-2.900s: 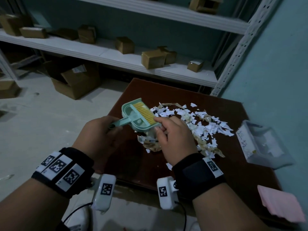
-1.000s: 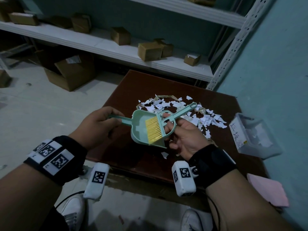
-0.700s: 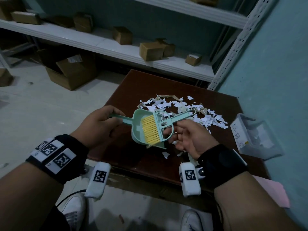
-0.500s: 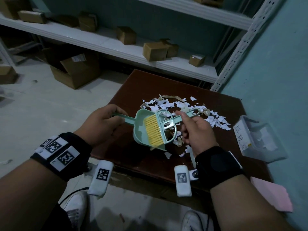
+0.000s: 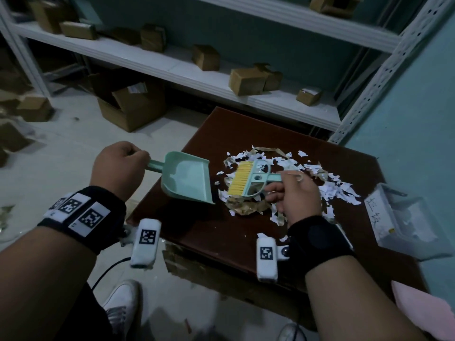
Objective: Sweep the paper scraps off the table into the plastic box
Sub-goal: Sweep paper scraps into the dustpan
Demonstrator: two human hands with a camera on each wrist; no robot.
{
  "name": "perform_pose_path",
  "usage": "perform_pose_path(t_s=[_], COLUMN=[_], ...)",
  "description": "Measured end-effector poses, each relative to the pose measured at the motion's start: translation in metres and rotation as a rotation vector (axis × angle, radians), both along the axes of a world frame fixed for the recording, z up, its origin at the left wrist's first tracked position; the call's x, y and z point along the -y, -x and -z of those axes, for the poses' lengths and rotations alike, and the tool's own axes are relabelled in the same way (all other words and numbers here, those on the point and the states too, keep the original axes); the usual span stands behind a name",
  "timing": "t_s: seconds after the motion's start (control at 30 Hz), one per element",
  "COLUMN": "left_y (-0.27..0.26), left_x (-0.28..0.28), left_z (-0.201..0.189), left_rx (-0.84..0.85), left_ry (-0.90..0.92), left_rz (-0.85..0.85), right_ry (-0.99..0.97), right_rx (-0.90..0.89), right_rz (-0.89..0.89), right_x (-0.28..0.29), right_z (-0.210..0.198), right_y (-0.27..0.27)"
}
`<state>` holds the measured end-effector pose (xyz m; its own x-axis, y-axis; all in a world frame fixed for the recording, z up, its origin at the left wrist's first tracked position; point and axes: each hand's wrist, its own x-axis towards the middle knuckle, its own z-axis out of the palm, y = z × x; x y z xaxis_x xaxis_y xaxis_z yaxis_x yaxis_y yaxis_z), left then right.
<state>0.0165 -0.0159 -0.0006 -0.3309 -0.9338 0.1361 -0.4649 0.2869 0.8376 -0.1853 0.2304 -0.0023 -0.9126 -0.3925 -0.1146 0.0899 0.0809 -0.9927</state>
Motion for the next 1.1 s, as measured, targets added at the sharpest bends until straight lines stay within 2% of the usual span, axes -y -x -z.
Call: perform_pose_path(t_s=[0.1,0.17,0.3,0.5,0.6,0.67,0.7,0.77,0.83,0.97,1.1], left_y=[-0.001,0.0,0.002,0.009,0.014,0.018,0.02,0.025,0.029,0.034,0.038], left_x=[0.005,0.006,0.004,-0.006,-0.011,-0.014,-0.016,-0.021,-0.025,-0.024,-0.02], left_z=[0.002,0.003,0.006,0.007,0.009,0.011,0.012,0.015,0.016,0.016,0.018], left_rx=[0.071,0.117,0.187,0.246,0.272,0.299,0.313,0.324,0.324,0.276,0.228], left_ry=[0.028,0.041,0.047,0.066,0.095,0.125,0.144,0.167,0.183,0.187,0.177], left_rz=[-0.011,-0.003,0.036,0.112,0.169,0.206,0.226,0.266,0.28,0.302,0.322], right_ry=[-0.039,-0.144,-0.316,-0.309,-0.212,-0.21,-0.26,-0.44,-0.642,-0.894,-0.94], right_rx=[0.038,0.021,-0.015,0.011,-0.025,-0.14,-0.261,-0.572,-0.784,-0.867,-0.897], right_rz=[-0.113,-0.153,-0.076,0.035,0.086,0.162,0.2,0.241,0.21,0.083,-0.037], right_x=[0.021,0.03,0.031,0.004,-0.009,-0.018,-0.024,-0.034,-0.041,-0.038,-0.025], right_z=[0.004,0.012,0.021,0.018,0.0,-0.018,-0.027,-0.043,-0.051,-0.041,-0.028], right_y=[-0.014,-0.017,-0.01,0.013,0.014,0.015,0.017,0.02,0.022,0.023,0.022])
